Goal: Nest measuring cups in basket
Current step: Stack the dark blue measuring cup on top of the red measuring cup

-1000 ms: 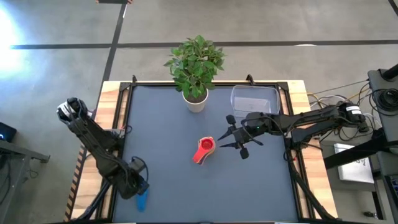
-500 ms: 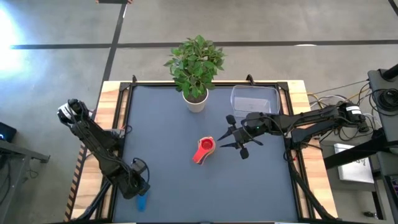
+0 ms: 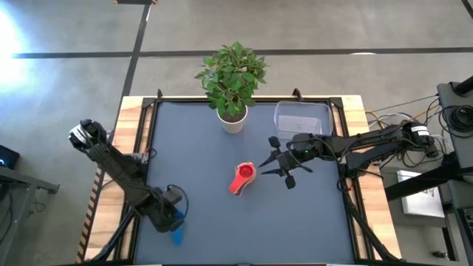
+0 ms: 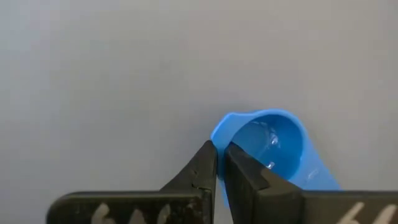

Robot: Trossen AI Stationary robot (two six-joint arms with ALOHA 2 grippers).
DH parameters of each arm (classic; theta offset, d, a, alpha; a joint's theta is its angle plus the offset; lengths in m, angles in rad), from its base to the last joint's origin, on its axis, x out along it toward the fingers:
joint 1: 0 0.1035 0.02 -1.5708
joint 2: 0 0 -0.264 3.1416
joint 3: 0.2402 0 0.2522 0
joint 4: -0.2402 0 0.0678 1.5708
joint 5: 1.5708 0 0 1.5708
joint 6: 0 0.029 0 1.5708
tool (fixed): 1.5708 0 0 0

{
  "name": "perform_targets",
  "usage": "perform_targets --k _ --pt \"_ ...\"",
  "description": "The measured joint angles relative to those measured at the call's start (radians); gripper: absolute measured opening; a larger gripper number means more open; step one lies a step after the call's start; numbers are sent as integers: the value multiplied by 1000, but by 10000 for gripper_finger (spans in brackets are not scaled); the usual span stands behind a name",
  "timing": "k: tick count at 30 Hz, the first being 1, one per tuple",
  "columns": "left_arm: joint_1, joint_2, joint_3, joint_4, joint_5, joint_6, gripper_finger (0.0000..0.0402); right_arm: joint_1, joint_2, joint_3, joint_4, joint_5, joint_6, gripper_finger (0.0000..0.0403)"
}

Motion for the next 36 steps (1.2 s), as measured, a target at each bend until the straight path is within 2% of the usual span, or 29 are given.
perform_targets --k 6,11,15,19,23,29,36 --pt "208 -35 76 -19 -96 384 2 0 -7 0 8 0 37 98" --pt "414 -41 180 -14 -97 793 1 0 -11 1 -3 0 37 96" --pt "591 -41 260 18 -65 1080 1 0 -11 1 -7 0 40 96" --pt "746 -41 291 108 24 1302 1 0 -11 1 -26 0 85 97" --pt "860 -40 277 211 124 1436 0 0 -27 1 -36 0 131 93" --pt "947 6 275 397 268 1578 0 0 -69 -4 -57 0 171 91" --pt "959 164 360 398 330 1647 0 11 -101 -35 -50 1 195 90"
